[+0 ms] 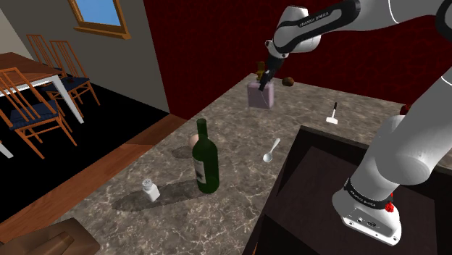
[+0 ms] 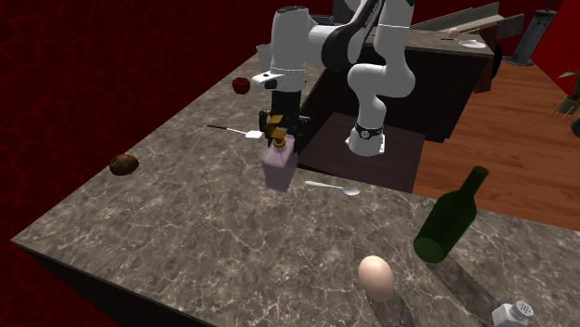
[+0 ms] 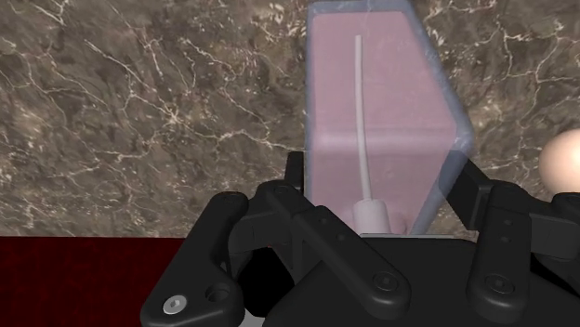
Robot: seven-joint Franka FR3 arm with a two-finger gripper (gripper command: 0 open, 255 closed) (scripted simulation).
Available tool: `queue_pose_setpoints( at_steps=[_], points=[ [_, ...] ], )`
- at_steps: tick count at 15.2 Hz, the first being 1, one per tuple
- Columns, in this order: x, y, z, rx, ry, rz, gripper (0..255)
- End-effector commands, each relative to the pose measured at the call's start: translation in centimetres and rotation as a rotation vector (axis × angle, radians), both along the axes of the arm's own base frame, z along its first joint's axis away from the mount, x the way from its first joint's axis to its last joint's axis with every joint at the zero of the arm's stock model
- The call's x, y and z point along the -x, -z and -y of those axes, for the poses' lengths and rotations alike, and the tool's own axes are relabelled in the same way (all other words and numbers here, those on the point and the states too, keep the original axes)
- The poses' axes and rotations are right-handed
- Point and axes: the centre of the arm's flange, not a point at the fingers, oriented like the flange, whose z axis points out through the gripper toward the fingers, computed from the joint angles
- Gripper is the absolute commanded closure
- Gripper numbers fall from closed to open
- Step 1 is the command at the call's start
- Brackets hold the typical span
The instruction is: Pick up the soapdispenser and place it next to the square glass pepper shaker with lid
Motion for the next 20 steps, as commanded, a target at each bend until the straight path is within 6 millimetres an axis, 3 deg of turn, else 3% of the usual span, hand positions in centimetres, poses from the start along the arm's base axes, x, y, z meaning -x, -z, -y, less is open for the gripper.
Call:
queue_pose_setpoints(
  at_steps=[1, 20],
  points=[
    [0.0, -1.0, 0.0, 0.0, 0.0, 0.0, 255],
    [0.0, -11.0, 0.0, 0.0, 0.0, 0.0, 255]
  ],
)
